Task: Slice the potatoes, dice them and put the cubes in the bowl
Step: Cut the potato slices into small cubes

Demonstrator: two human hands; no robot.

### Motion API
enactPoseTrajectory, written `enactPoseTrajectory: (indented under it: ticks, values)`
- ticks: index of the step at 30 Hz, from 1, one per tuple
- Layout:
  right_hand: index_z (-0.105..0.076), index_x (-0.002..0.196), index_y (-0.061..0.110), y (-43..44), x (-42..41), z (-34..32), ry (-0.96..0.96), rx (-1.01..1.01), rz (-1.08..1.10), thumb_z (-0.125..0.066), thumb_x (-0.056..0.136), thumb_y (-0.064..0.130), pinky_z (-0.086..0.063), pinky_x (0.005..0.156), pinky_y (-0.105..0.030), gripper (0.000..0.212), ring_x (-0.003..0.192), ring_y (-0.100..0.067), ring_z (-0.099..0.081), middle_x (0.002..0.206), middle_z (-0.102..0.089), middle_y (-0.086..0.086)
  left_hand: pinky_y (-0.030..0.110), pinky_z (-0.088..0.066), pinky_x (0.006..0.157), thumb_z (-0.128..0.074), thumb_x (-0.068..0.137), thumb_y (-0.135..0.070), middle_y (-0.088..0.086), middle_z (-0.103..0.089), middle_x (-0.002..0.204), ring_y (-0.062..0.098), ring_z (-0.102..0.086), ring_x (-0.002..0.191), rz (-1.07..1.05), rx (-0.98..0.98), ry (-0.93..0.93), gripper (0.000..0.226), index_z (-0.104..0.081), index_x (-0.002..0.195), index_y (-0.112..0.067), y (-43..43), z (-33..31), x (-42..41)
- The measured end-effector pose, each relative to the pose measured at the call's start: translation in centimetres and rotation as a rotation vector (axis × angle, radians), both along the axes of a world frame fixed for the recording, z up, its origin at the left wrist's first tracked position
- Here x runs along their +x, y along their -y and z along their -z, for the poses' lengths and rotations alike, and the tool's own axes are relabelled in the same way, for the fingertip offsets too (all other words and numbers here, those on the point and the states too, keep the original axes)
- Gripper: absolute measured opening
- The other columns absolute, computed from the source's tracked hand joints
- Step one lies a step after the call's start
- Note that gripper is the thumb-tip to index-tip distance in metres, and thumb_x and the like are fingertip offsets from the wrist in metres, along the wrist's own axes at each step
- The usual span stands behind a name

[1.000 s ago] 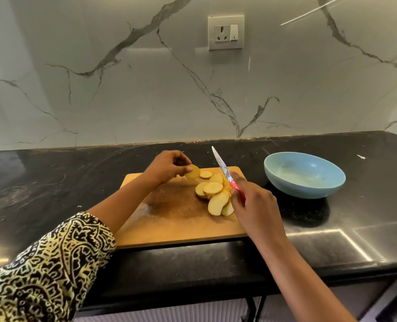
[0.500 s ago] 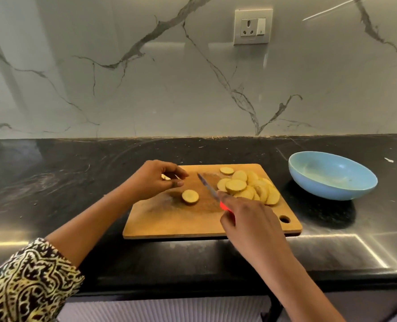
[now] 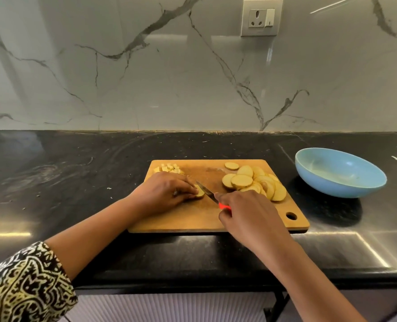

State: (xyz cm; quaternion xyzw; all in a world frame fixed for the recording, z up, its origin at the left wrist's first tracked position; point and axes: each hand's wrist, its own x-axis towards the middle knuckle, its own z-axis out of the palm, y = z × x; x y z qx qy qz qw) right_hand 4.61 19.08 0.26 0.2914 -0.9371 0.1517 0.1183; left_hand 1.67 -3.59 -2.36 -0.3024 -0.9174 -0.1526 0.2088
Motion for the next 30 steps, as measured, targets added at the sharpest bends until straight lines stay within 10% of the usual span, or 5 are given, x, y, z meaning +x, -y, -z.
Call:
enactPoseTrajectory:
  ticks: [30]
  values:
    - [-0.053,0.134,0.038,-1.0,-1.4,-1.6,0.123,0.077,-0.063,-0.054,0.094,0.032,-0.027,0.049,-0.015,0.04,0.06,-0.004,-0.045,0.075,-0.047,0.022,0.028,-0.057,0.069,-0.05,0.091,-0.04,-0.009,-0.072,0.1,0.006,-0.068,0.085,0.018,-0.07,-0.037,0.033,-0.075,0.101,-0.022,0.4,0.0,0.9]
